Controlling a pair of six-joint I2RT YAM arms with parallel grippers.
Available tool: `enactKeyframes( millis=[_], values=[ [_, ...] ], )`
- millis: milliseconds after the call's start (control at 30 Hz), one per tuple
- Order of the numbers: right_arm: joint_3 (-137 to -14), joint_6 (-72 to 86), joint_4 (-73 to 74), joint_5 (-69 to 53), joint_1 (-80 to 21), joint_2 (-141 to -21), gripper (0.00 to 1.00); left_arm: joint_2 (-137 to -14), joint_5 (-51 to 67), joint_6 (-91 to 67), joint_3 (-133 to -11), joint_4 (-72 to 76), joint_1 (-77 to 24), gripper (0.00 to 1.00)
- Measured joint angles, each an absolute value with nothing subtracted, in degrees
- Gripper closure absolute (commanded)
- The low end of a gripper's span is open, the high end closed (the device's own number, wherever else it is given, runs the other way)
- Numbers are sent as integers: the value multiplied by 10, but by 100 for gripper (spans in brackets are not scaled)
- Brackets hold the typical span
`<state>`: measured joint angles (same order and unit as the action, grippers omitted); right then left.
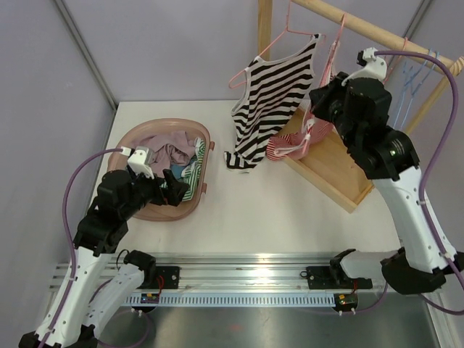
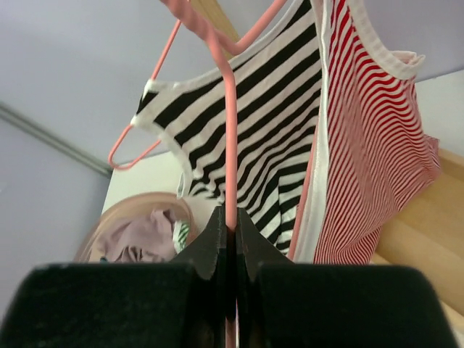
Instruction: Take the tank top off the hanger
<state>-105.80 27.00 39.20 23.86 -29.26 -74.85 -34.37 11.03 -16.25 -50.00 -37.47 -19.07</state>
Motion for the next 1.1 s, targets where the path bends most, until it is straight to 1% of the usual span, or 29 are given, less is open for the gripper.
enactKeyframes(
  millis=[167,300,500,567,733,800,967,1100],
  values=[
    [-1011,257,433,159,-293,-665,100,-346,121,-163,-500,-365,-191,1],
    [-1004,240,471,59,-293,-616,100,-364,133,-166,-510,-364,-191,1],
    [-966,236,520,-74,-294,-552,100,-408,131,-180,-605,-376,-217,1],
    [-946,238,529,-119,-294,-528,100,-426,119,-184,-651,-376,-248,1],
    [-927,243,534,-229,-294,-490,100,-497,61,-184,-784,-366,-362,1],
    [-928,243,535,-258,-295,-482,100,-523,30,-182,-813,-352,-408,1],
    [-919,245,540,-310,-295,-484,100,-560,-67,-159,-819,-315,-535,1],
    [-903,257,539,-340,-295,-484,100,-571,-143,-118,-795,-262,-633,1]
  ],
)
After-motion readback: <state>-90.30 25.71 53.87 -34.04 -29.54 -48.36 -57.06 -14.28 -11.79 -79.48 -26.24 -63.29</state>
